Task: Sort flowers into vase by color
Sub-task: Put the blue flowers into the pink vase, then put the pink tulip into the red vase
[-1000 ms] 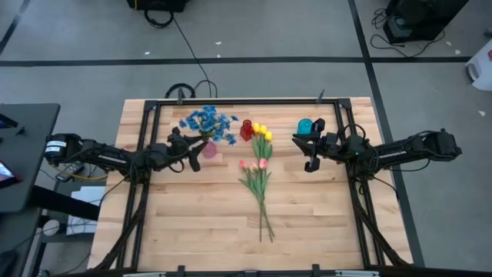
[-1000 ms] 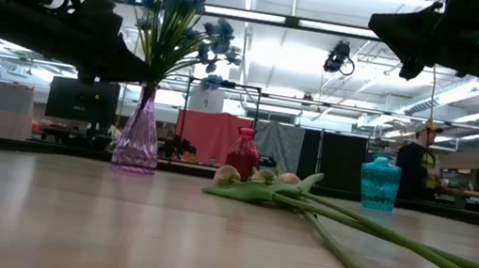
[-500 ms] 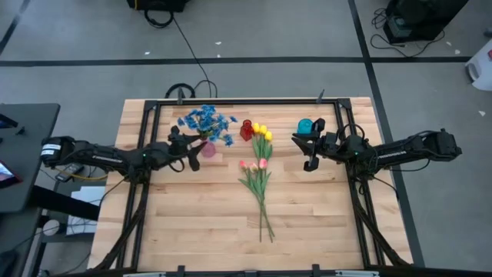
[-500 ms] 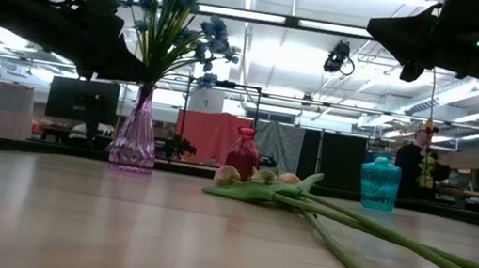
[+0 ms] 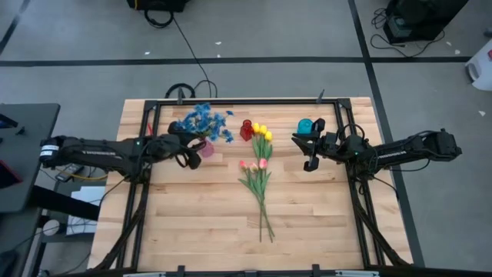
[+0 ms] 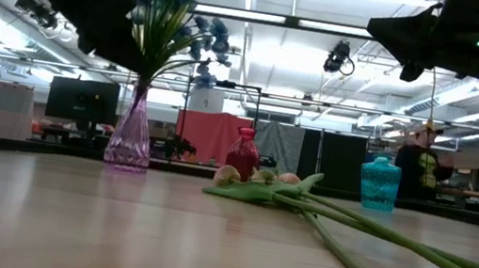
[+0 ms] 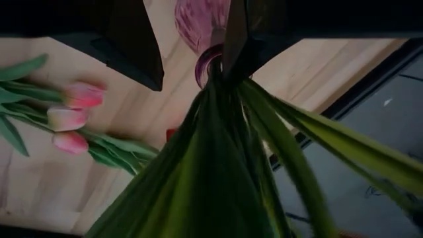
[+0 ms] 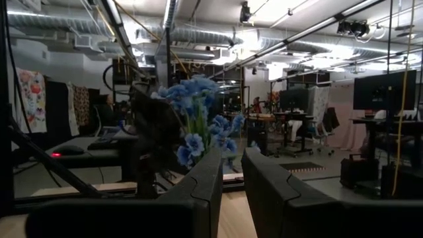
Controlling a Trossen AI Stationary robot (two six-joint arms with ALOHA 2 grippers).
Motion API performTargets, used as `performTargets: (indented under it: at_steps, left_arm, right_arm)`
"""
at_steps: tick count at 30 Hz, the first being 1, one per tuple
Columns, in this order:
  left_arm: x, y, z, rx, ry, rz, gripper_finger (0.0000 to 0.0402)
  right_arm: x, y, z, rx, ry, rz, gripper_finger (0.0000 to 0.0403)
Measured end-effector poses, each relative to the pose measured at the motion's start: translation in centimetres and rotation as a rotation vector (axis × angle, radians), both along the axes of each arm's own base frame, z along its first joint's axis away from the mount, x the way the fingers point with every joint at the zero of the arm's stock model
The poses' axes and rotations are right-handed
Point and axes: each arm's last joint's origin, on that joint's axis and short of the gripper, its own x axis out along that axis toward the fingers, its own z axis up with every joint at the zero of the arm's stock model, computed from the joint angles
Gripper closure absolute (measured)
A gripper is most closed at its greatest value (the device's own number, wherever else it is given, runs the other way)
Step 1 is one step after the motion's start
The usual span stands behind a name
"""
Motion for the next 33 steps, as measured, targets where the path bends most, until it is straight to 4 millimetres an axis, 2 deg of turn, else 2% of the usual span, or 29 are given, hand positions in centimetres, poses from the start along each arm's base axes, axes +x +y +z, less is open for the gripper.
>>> performTargets:
  at_steps: [13, 20, 25, 33]
  left_arm:
    - [-0.7, -0.3, 2.0, -0.121, 0.093, 0.016, 0.0238]
    - [-0.8, -0.9, 3.3, -0.252, 0.115, -0.150, 0.0238]
    - [-0.8, -2.6, 2.8, -0.389, 0.140, -0.327, 0.0238]
    - [-0.5, -6.0, 0.8, -0.492, 0.098, -0.453, 0.0239]
  right_arm:
    - [0.0, 0.0, 0.0, 0.000, -0.001, 0.001, 0.0329]
    - [0.0, 0.0, 0.0, 0.000, -0.001, 0.001, 0.0329]
    - [0.0, 0.0, 0.0, 0.000, -0.001, 0.002, 0.0329]
    - [0.0, 0.0, 0.0, 0.025, -0.007, 0.012, 0.0329]
